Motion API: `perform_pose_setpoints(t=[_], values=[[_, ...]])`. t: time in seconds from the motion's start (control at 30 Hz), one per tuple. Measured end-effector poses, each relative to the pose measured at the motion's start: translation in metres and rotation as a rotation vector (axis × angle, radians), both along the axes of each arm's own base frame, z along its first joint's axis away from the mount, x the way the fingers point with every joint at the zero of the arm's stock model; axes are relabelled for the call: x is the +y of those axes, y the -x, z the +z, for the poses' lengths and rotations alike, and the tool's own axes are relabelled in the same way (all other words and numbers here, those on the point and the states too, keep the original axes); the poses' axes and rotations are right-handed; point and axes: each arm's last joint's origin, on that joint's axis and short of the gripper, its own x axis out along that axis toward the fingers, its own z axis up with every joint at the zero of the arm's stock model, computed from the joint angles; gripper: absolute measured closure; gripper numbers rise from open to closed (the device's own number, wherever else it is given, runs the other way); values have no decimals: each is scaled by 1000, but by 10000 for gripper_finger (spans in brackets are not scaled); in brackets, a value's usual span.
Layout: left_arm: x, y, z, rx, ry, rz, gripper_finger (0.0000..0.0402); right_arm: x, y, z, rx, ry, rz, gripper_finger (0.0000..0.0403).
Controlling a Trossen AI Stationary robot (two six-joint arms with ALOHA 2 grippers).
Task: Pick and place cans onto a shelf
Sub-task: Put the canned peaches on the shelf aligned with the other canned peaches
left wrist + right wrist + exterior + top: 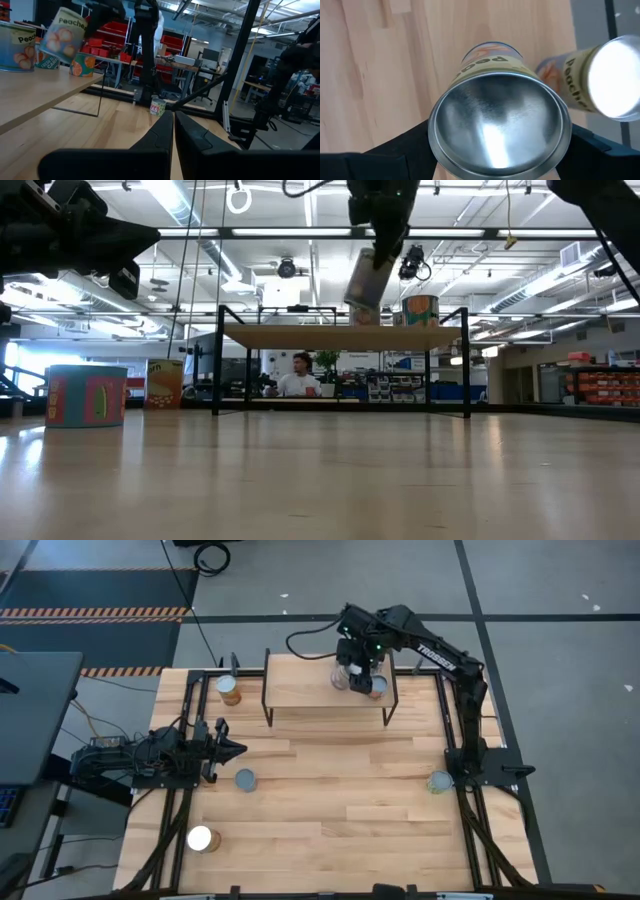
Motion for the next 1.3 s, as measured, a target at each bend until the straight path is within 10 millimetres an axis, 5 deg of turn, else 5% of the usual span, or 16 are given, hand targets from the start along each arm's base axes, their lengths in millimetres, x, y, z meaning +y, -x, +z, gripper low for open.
perform_pose_setpoints(t=[0.3, 0.63, 1.3], values=[[0, 0, 0, 0, 0, 0, 379, -2, -5, -27, 89, -40, -6, 84], [0, 0, 0, 0, -1, 0, 379, -3, -7, -26, 68, -4, -14, 48], [0, 0, 0, 0, 0, 0, 379, -6, -13, -24, 8, 17, -31, 53]])
